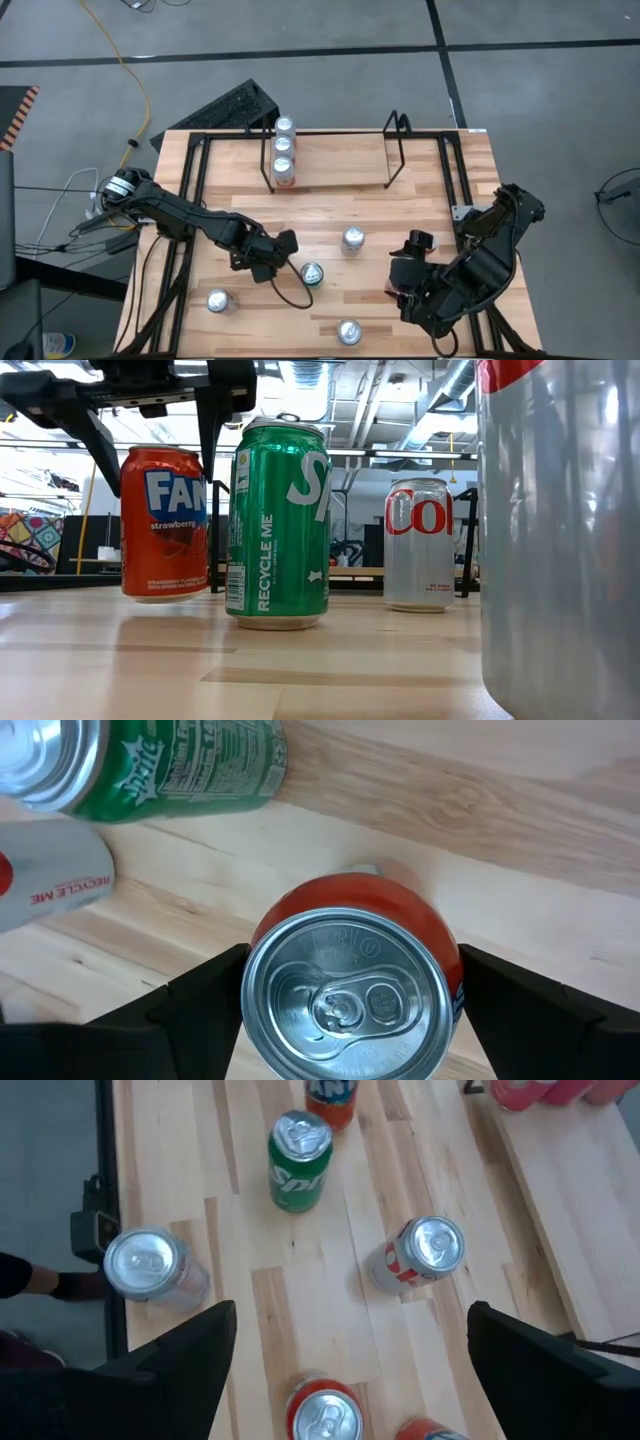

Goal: Place canned beverage on shelf
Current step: Put the top left red soda can on the shelf

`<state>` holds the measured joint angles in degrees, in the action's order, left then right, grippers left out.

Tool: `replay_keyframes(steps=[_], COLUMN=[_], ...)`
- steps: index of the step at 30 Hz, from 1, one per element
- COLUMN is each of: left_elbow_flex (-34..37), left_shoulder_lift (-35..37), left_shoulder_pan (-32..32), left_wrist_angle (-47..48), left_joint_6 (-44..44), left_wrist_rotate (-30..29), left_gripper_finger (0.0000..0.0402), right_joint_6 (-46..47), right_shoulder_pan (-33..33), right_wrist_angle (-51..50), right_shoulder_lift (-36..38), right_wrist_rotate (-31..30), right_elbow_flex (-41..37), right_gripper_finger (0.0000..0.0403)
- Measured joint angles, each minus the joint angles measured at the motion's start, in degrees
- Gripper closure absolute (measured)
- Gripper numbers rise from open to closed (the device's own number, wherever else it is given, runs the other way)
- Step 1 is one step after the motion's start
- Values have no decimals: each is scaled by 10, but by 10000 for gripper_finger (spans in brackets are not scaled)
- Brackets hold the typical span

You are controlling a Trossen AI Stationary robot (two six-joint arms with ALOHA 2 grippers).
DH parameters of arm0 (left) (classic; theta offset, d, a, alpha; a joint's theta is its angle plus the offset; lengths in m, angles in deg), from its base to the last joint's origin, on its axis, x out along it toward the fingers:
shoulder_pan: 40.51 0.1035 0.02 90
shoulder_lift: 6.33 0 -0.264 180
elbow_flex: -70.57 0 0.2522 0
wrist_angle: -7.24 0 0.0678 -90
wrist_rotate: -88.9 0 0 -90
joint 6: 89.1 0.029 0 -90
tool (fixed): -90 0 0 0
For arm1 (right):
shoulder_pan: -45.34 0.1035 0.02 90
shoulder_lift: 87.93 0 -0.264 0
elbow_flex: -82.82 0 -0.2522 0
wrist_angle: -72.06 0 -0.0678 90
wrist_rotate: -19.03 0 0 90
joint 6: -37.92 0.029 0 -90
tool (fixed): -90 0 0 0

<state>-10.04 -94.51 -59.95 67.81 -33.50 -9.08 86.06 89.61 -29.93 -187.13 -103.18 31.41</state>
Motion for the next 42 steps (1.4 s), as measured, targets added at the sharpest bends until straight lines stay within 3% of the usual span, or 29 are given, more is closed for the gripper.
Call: replay_keyframes(steps=[12,18,24,29,36,42], left_elbow_flex=[0,0,0,0,0,0], left_shoulder_lift=[0,0,0,0,0,0], left_shoulder_pan=[0,0,0,0,0,0], left_wrist_angle=[-1,-11,-69,-78,-77,-74], left_joint_6=[-3,60,23,28,138,132], left_wrist_rotate=[-4,-6,1,4,75,121], left_gripper_finger=[83,83,83,83,83,83], right_joint_6=[-22,-22,-23,-102,-196,-197], right_shoulder_pan=[-13,-21,-28,-40,-52,-60], right_wrist_angle=[-1,-3,-17,-18,-15,-11], right_shoulder_lift=[0,0,0,0,0,0], right_wrist_rotate=[9,10,13,13,13,13], right_elbow_flex=[0,0,0,0,0,0], right_gripper_finger=[33,33,33,33,33,33])
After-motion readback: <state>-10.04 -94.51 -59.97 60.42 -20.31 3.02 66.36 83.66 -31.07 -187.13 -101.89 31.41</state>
